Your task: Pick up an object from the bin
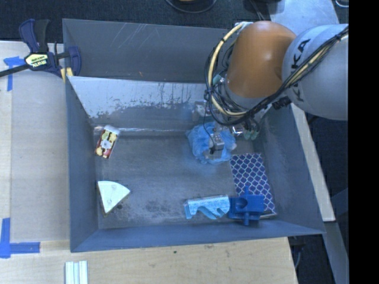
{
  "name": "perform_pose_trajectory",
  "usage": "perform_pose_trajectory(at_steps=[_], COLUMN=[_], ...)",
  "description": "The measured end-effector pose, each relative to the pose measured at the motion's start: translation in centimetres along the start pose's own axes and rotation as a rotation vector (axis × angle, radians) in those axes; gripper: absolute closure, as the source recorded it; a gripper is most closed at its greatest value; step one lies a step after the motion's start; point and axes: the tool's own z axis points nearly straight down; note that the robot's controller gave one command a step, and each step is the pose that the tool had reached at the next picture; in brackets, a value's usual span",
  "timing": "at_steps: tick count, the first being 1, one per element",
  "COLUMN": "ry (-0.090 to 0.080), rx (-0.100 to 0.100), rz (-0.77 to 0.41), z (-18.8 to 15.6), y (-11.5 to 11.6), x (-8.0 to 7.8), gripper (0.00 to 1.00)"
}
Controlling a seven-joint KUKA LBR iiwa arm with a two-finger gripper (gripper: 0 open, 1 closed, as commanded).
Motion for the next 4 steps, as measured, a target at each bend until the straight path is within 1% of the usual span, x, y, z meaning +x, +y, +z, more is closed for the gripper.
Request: perform_pose_trajectory(at_steps=[1,2,3,4], ry=[-0.012,-0.001,-0.015,-0.005], rx=[0.003,0.001,0.002,0.001], rz=[-0.045,-0.026,0.087,0.053], z=[-9.7,-6.8,-3.3,1.1], y=[0.1,-2.1,-1.5,-0.1], x=[-0.8,-0.4,-0.3,0.3], gripper=[0.0,0.0,0.0,1.0])
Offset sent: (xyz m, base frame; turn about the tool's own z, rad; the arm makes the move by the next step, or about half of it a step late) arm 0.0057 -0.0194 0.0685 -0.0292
